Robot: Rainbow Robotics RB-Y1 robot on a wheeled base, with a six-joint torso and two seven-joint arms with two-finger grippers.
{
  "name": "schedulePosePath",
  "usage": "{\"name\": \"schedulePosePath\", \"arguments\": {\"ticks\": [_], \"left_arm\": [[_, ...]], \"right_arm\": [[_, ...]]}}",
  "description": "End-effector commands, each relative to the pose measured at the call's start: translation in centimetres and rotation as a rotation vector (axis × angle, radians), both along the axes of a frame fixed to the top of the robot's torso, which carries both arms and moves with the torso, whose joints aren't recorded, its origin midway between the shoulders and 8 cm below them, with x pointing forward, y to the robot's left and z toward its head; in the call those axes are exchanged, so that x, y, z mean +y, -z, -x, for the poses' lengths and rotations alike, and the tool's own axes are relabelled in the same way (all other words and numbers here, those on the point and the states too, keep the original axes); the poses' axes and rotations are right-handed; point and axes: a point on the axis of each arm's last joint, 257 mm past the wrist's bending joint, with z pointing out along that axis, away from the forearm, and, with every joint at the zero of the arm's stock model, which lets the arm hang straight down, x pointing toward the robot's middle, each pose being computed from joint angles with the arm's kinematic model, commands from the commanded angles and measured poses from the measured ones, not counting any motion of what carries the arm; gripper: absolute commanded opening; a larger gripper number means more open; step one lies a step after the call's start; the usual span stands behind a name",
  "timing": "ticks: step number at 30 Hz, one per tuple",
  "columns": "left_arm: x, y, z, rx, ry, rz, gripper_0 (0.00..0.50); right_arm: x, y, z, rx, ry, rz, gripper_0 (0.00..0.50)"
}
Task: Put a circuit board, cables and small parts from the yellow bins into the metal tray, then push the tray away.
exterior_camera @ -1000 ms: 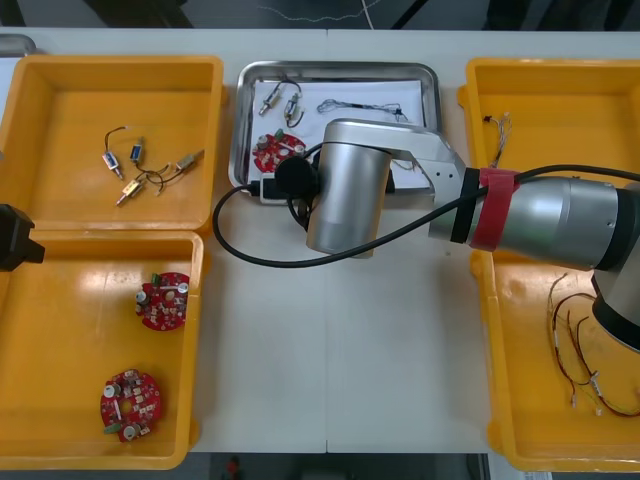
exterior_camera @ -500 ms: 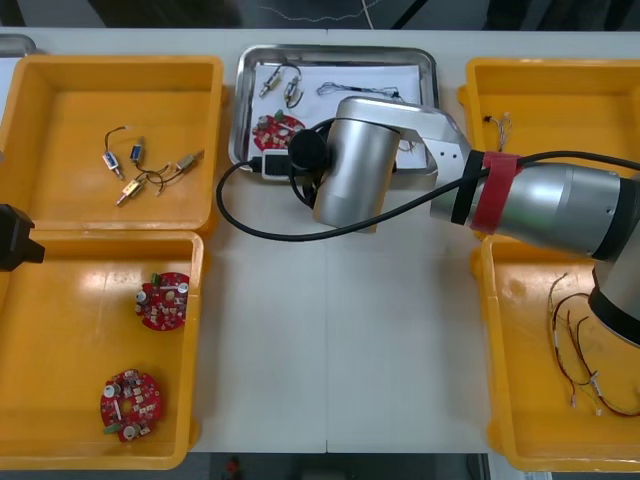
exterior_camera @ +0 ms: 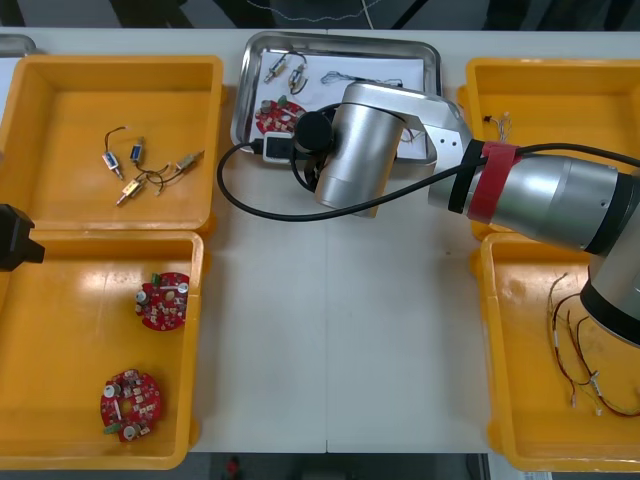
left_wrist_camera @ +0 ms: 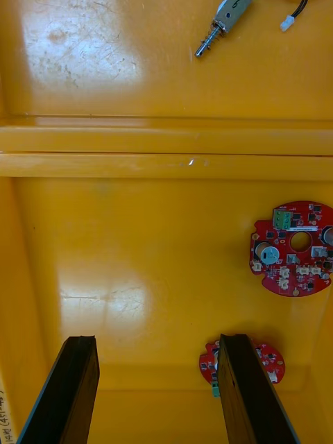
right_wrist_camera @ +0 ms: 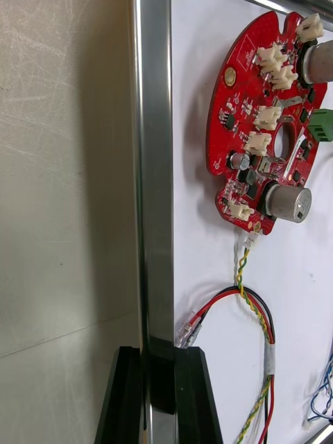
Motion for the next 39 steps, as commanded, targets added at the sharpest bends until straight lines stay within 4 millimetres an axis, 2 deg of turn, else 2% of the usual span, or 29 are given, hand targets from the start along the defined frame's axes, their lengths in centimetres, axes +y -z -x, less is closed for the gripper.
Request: {"name": "schedulePosePath", "arguments": {"ticks": [1,3,8,15,16,17,19,24,28,29,30,31,33,34,36,39], "left_arm": [[1.6,-1.5,0.4,-0.019,0.050,-0.082,0.500],[1.6,-1.5,0.4,-0.019,0.050,-0.082,0.500],[1.6,-1.5,0.4,-0.019,0.050,-0.082,0.500],[1.6,-1.5,0.4,-0.019,0.050,-0.082,0.500],[1.6,-1.5,0.4,-0.019,0.050,-0.082,0.500],[1.6,-1.5,0.4,-0.019,0.050,-0.082,0.500],[1.6,-1.5,0.4,-0.019,0.050,-0.082,0.500],[1.6,-1.5,0.4,-0.019,0.050,-0.082,0.500],[1.6,-1.5,0.4,-0.019,0.050,-0.082,0.500],[1.6,-1.5,0.4,-0.019,0.050,-0.082,0.500],[1.6,-1.5,0.4,-0.019,0.050,-0.082,0.500],[1.6,-1.5,0.4,-0.019,0.050,-0.082,0.500],[1.6,-1.5,0.4,-0.019,0.050,-0.082,0.500],[1.6,-1.5,0.4,-0.019,0.050,-0.082,0.500],[1.6,-1.5,0.4,-0.019,0.050,-0.082,0.500],[1.6,-1.5,0.4,-0.019,0.050,-0.082,0.500]], "right_arm": [[3.1,-4.8,-0.8,-0.080,-0.066,-0.008,0.270],[3.2,-4.9,-0.8,-0.084,-0.073,-0.003,0.378],[3.8,-4.6,0.0,-0.049,-0.069,-0.054,0.500],[4.3,-4.4,3.5,0.059,-0.023,-0.145,0.500],[4.1,-4.1,5.0,0.094,-0.010,-0.165,0.500],[4.1,-4.1,5.0,0.094,-0.010,-0.165,0.500],[3.5,-3.8,7.3,0.142,0.014,-0.195,0.500],[1.8,-4.0,10.4,0.201,0.058,-0.234,0.500],[-1.5,-4.6,13.2,0.242,0.124,-0.257,0.500],[-1.5,-4.6,13.2,0.242,0.124,-0.257,0.500],[-3.1,-4.8,14.1,0.255,0.159,-0.261,0.500],[-3.6,-4.8,14.4,0.258,0.170,-0.263,0.500],[-5.9,-4.9,15.6,0.276,0.224,-0.268,0.500],[-5.9,-4.9,15.6,0.276,0.224,-0.268,0.500],[-8.8,-5.2,16.9,0.292,0.295,-0.277,0.500],[-10.0,-5.9,17.2,0.297,0.330,-0.350,0.500]]}}
